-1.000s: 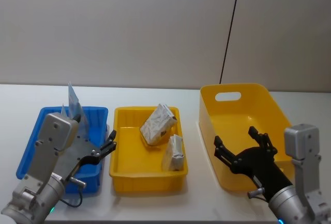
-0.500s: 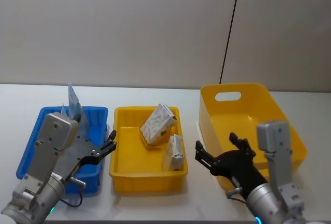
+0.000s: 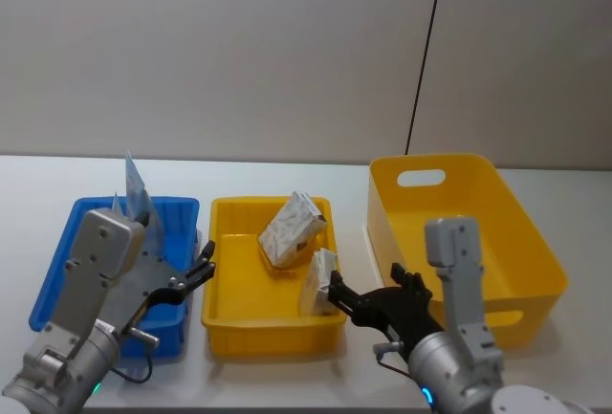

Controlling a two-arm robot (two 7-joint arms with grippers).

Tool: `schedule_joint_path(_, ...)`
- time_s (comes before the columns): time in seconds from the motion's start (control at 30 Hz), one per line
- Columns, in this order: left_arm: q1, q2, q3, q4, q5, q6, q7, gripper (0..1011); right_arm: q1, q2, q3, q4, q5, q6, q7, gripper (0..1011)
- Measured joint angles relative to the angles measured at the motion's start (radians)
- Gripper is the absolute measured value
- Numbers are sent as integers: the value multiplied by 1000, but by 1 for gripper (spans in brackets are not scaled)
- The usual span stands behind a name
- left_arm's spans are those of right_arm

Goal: Bimanual collaborative sorting of washing and personal care products

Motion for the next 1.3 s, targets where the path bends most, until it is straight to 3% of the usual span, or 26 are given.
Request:
schedule_joint_path(0.5, 0, 0, 0, 0, 0, 0, 0, 1001, 89, -89, -7, 135, 12, 57, -19, 1004)
schedule_joint_path(1.3, 0, 0, 0, 0, 0, 0, 0, 1001, 208, -163, 6, 312, 15, 87, -10, 1004)
